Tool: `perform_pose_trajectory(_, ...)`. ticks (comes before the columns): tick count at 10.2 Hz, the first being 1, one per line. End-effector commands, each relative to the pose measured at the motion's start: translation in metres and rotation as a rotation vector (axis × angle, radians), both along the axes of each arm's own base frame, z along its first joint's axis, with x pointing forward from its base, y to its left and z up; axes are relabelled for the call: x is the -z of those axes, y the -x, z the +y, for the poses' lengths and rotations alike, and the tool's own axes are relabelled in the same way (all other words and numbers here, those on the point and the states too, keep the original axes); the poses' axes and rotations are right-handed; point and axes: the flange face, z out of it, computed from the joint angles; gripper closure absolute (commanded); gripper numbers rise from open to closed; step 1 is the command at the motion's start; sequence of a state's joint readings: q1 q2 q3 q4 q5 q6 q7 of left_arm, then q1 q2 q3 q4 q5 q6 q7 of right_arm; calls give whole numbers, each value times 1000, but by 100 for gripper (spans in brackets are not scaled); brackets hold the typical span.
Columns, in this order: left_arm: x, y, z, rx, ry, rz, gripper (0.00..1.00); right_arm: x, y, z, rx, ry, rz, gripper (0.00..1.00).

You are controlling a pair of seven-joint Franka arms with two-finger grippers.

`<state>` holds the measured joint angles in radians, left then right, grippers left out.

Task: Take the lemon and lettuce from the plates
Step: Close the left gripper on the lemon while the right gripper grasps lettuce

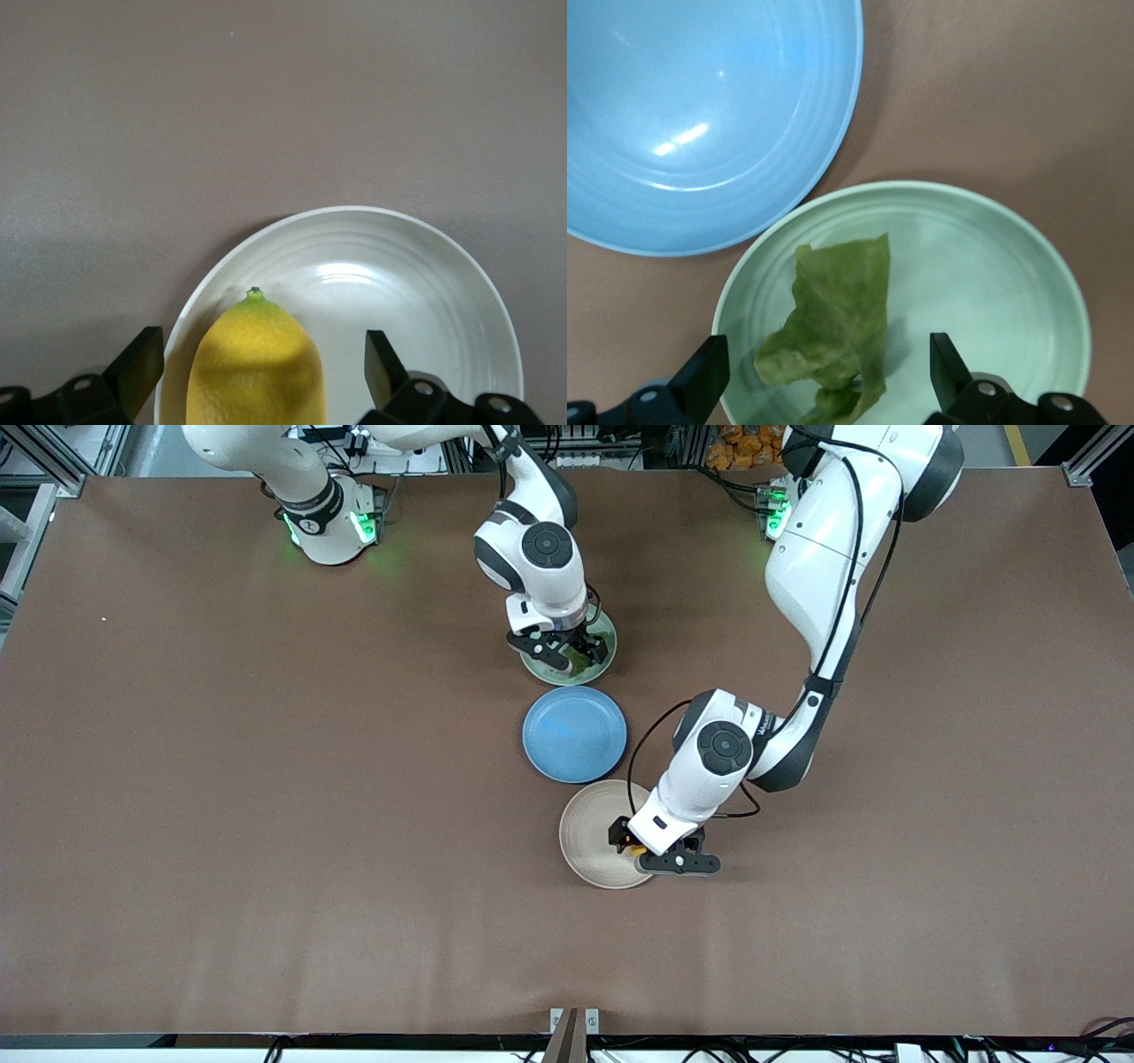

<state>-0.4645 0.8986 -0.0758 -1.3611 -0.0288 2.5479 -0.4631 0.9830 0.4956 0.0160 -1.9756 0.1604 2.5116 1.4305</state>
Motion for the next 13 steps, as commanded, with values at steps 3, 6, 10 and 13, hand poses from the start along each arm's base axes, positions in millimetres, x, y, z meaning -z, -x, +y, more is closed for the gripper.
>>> perform_pose_trajectory(3,10,3,-13,-31,6,-19,0,28,16,11,26,-12,-1,0)
perform_pose_trajectory(6,17,7,-15,-34,5,-9,0,36,22,14,32,-12,-5,0)
perform_pose_trajectory(10,27,9,-20,-41,21,-32,0,35,21,16,30,-15,-7,100)
perform_pose_trajectory(13,30,11,-21,-39,27,-41,0,14,15,16,34,-35,-16,100)
